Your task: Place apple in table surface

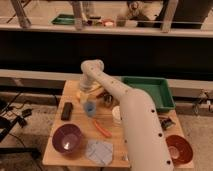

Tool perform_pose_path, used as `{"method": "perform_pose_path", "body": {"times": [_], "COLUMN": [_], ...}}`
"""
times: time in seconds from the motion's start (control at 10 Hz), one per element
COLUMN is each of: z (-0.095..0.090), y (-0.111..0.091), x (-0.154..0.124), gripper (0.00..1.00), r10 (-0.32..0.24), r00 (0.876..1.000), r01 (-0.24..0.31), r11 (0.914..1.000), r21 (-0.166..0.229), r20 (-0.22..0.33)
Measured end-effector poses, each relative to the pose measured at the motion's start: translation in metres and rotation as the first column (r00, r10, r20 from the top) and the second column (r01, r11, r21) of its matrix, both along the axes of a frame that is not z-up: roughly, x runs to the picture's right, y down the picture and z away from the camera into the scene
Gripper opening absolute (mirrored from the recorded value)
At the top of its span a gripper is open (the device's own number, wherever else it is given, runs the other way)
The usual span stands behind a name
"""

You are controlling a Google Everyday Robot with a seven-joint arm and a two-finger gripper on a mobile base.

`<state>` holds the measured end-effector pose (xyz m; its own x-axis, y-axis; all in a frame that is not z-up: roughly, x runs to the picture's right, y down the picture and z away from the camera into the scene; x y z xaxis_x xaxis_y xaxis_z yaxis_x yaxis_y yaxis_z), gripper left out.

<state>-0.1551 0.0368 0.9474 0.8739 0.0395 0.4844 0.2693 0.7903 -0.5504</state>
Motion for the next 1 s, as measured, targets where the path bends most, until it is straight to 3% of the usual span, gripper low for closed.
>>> {"method": "perform_pose_path", "body": {"times": [0.4,0.9,1.0], "z": [0.005,0.003,0.003], "y": [0.002,0.005,0.005], "x": [0.002,-0.008,-0.009], "gripper": [0.80,0.79,0.70], "r10": [0.025,0.009,0.006], "r00": [1.000,1.000,1.000], "r01": [-0.025,-0.008,-0.006], "r11": [0.9995,0.9997,0.9998], "r21": [-0.019,-0.023,-0.021], "r20": [-0.001,0.018,0.023]}}
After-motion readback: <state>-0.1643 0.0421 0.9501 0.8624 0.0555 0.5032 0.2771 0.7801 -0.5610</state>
